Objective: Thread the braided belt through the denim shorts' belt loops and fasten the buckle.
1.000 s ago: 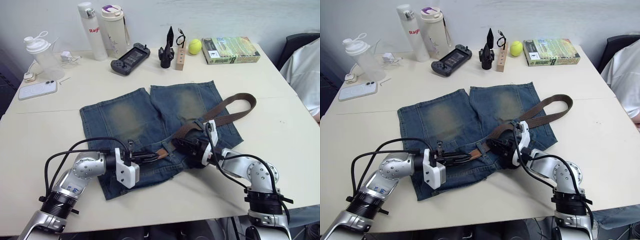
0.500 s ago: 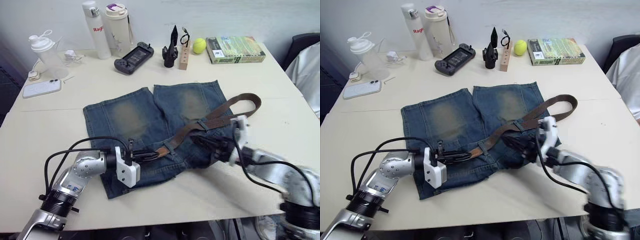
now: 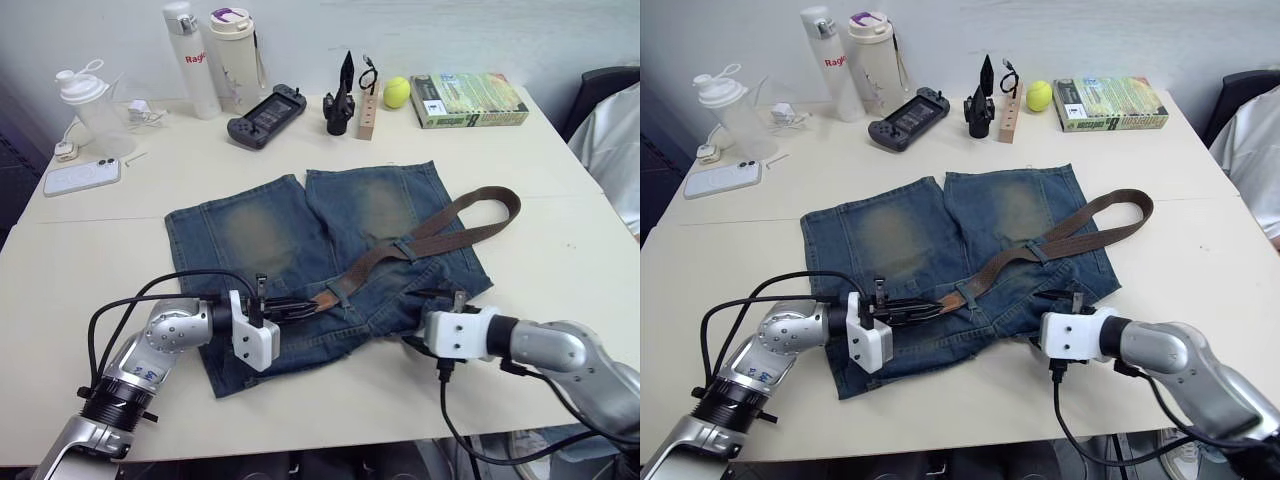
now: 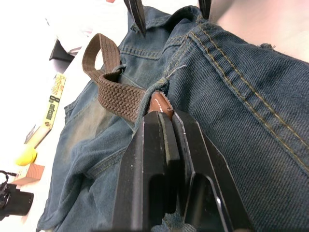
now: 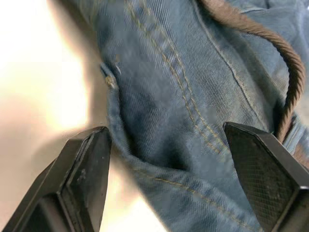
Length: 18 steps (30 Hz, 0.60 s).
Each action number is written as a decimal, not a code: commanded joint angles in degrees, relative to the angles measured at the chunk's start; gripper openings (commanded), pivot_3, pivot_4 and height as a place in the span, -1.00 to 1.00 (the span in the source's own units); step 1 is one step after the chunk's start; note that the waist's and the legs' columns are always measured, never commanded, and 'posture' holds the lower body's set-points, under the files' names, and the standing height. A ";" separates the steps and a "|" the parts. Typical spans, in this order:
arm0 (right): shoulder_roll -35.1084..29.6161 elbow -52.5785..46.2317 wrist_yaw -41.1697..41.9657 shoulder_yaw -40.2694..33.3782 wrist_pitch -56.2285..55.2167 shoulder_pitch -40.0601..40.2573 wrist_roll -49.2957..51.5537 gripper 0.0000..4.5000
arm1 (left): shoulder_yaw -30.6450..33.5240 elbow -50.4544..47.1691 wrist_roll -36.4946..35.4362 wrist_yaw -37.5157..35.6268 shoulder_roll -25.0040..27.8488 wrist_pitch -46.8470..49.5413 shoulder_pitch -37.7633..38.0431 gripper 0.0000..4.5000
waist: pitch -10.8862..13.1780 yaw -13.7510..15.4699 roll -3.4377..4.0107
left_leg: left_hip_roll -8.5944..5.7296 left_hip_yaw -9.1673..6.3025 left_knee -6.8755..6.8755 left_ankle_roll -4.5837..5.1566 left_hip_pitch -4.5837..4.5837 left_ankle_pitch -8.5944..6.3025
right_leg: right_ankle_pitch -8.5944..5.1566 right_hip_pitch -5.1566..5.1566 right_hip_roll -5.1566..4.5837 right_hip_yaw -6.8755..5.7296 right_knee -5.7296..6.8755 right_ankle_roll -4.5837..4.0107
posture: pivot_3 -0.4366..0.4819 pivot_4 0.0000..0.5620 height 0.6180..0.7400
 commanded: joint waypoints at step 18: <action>5.19 15.12 -2.93 -8.08 12.43 -6.06 -9.29 -0.98 | -0.10 -4.75 -0.44 -1.64 1.96 -0.41 -0.55 -1.00 | -0.08 1.23 -0.13 | -0.07 -0.05 0.12 0.03 0.04 0.02 | 0.01 0.08 -0.06 -0.02 0.09 0.01 | -0.05 -0.47 0.67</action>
